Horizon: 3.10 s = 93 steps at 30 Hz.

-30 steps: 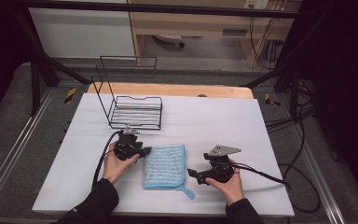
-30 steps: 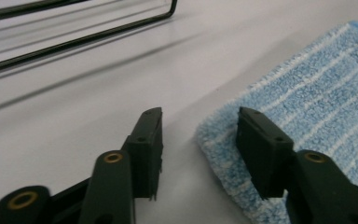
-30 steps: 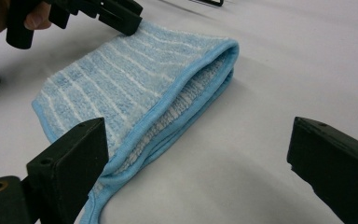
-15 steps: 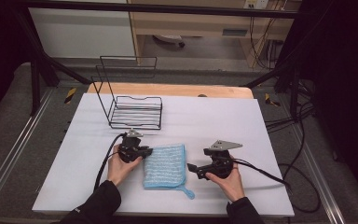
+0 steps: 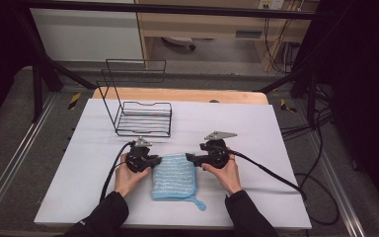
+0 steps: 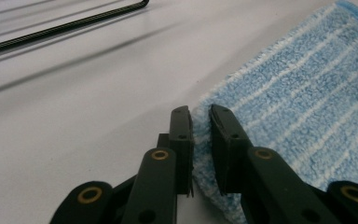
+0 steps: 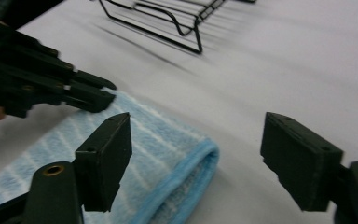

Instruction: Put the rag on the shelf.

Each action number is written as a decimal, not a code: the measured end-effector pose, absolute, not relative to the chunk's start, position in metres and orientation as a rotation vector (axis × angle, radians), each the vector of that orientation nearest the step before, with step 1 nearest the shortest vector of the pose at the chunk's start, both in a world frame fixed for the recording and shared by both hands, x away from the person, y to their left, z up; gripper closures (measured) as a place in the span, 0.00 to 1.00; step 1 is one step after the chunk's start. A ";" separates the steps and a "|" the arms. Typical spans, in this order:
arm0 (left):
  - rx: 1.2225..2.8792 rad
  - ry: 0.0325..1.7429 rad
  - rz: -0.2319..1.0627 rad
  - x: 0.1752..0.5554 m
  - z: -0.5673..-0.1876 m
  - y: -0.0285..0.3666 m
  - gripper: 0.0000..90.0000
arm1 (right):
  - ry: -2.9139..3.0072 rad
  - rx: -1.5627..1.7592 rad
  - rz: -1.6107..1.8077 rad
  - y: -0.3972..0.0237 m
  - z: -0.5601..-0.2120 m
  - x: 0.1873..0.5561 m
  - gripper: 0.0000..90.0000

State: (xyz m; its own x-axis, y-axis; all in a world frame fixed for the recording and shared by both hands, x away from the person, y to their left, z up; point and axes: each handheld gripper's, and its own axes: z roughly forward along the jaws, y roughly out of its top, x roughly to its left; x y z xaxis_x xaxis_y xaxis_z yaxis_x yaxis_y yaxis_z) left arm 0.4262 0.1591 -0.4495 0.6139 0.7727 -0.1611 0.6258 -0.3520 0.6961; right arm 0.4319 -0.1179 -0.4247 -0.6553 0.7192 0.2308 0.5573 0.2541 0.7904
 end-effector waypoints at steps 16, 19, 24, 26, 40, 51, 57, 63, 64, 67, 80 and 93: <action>2.087 1.090 0.253 0.426 -0.450 0.159 0.88 | 2.454 1.299 1.250 -0.114 -0.454 0.437 0.67; 2.092 1.085 0.260 0.426 -0.450 0.159 0.88 | 2.478 1.317 1.261 -0.113 -0.454 0.437 0.75; 2.085 1.080 0.251 0.426 -0.450 0.160 0.88 | 2.493 1.358 1.277 -0.113 -0.454 0.437 0.85; 2.081 1.080 0.247 0.426 -0.450 0.160 0.88 | 2.491 1.366 1.281 -0.112 -0.454 0.437 0.87; 2.000 1.032 0.256 0.419 -0.433 0.168 0.92 | 2.434 1.353 1.343 -0.117 -0.439 0.430 0.91; 1.949 0.980 0.256 0.412 -0.414 0.173 0.92 | 2.373 1.315 1.433 -0.123 -0.421 0.418 0.91; 1.942 0.961 0.283 0.409 -0.407 0.171 0.93 | 2.341 1.294 1.467 -0.126 -0.412 0.412 0.91; 1.923 0.952 0.292 0.406 -0.401 0.172 0.92 | 2.314 1.265 1.488 -0.127 -0.405 0.409 0.91; 1.925 0.947 0.294 0.406 -0.400 0.172 0.93 | 2.310 1.260 1.486 -0.127 -0.404 0.409 0.91; 1.911 0.943 0.300 0.404 -0.396 0.173 0.93 | 2.298 1.244 1.498 -0.127 -0.399 0.407 0.91; 1.853 0.890 0.339 0.393 -0.372 0.174 0.93 | 2.223 1.161 1.557 -0.131 -0.373 0.395 0.91; 1.797 0.843 0.410 0.382 -0.344 0.181 0.93 | 2.131 1.040 1.600 -0.126 -0.345 0.382 0.91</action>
